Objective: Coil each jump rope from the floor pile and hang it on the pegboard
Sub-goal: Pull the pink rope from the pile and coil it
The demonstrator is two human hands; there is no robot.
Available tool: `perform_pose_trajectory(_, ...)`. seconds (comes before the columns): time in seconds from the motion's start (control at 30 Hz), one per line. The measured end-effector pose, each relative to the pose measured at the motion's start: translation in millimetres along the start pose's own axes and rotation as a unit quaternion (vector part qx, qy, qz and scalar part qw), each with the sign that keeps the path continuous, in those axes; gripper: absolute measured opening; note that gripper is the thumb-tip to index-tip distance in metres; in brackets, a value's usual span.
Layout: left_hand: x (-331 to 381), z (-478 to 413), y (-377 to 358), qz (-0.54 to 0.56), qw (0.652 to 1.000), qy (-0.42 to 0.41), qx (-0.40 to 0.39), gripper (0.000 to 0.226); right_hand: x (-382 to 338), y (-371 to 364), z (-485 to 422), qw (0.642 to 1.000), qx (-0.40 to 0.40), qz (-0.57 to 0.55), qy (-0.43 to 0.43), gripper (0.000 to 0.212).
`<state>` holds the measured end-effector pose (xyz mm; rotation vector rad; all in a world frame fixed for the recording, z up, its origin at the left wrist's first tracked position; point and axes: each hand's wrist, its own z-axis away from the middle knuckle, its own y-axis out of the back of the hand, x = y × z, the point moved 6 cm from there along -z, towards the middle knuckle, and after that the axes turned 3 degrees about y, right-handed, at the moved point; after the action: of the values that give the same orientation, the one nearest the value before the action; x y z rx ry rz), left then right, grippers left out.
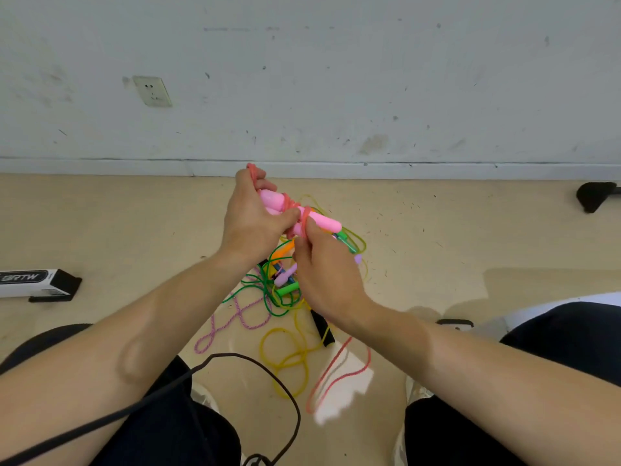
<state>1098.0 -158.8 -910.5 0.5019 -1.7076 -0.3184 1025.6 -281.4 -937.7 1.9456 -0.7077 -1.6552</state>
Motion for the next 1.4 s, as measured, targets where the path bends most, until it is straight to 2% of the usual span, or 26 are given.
perform_pose_trajectory(0.07,-1,1,0,0.001,1.0,-0.002,0.003,0.072,2,5,1,0.99,0.048,-0.117,-0.055,0.033)
perform_pose_trajectory(0.17,0,4,-3,-0.004,1.0,-0.019,0.0,0.073,15,8,3,0.911,0.08,-0.351,-0.199,0.036)
perform_pose_trajectory(0.23,-3,5,-8,0.021,1.0,-0.016,-0.01,0.073,15,10,2,0.876,0.062,-0.428,-0.212,0.023)
perform_pose_trajectory(0.27,-6,4,-9,0.038,0.999,-0.006,-0.015,0.072,12,13,0,0.871,0.058,-0.443,-0.203,0.018)
perform_pose_trajectory(0.33,-9,2,-12,0.085,0.995,0.036,-0.028,0.073,9,19,-5,0.895,0.068,-0.415,-0.151,0.021)
perform_pose_trajectory(0.4,-10,2,-14,0.144,0.984,0.093,-0.045,0.073,5,26,-9,0.942,0.084,-0.316,-0.073,0.025)
perform_pose_trajectory(0.47,-11,3,-15,0.187,0.97,0.146,-0.051,0.067,2,27,-11,0.966,0.085,-0.242,-0.028,0.027)
perform_pose_trajectory(0.6,-17,1,-12,0.244,0.945,0.215,-0.044,0.057,-3,30,-10,0.983,0.062,-0.172,0.005,0.03)
perform_pose_trajectory(0.73,-18,9,-12,0.237,0.942,0.236,-0.022,0.075,-14,20,-11,0.994,0.037,-0.031,0.094,0.025)
perform_pose_trajectory(0.83,-21,9,-13,0.24,0.935,0.262,-0.019,0.075,-14,1,-10,0.993,-0.008,0.014,0.113,0.039)
perform_pose_trajectory(0.93,-24,6,-13,0.233,0.932,0.276,-0.016,0.073,-16,-4,1,0.993,0.013,-0.048,0.108,0.043)
perform_pose_trajectory(1.0,-24,3,-10,0.244,0.928,0.282,-0.005,0.072,-11,3,6,0.986,0.076,-0.137,0.062,0.024)
perform_pose_trajectory(1.07,-27,-2,-6,0.257,0.922,0.288,0.005,0.072,0,9,6,0.981,0.096,-0.17,-0.004,0.014)
perform_pose_trajectory(1.13,-31,-8,-2,0.276,0.915,0.295,-0.003,0.079,7,13,2,0.983,0.051,-0.173,-0.024,0.021)
perform_pose_trajectory(1.27,-29,-8,-2,0.28,0.909,0.3,-0.077,0.109,26,17,-18,0.987,-0.067,-0.142,-0.011,0.045)
perform_pose_trajectory(1.3,-27,-8,-2,0.274,0.909,0.298,-0.096,0.108,36,18,-25,0.989,-0.095,-0.11,-0.021,0.049)
perform_pose_trajectory(1.4,-18,-5,-2,0.238,0.919,0.263,-0.169,0.082,60,28,-39,0.986,-0.162,-0.012,-0.041,0.054)
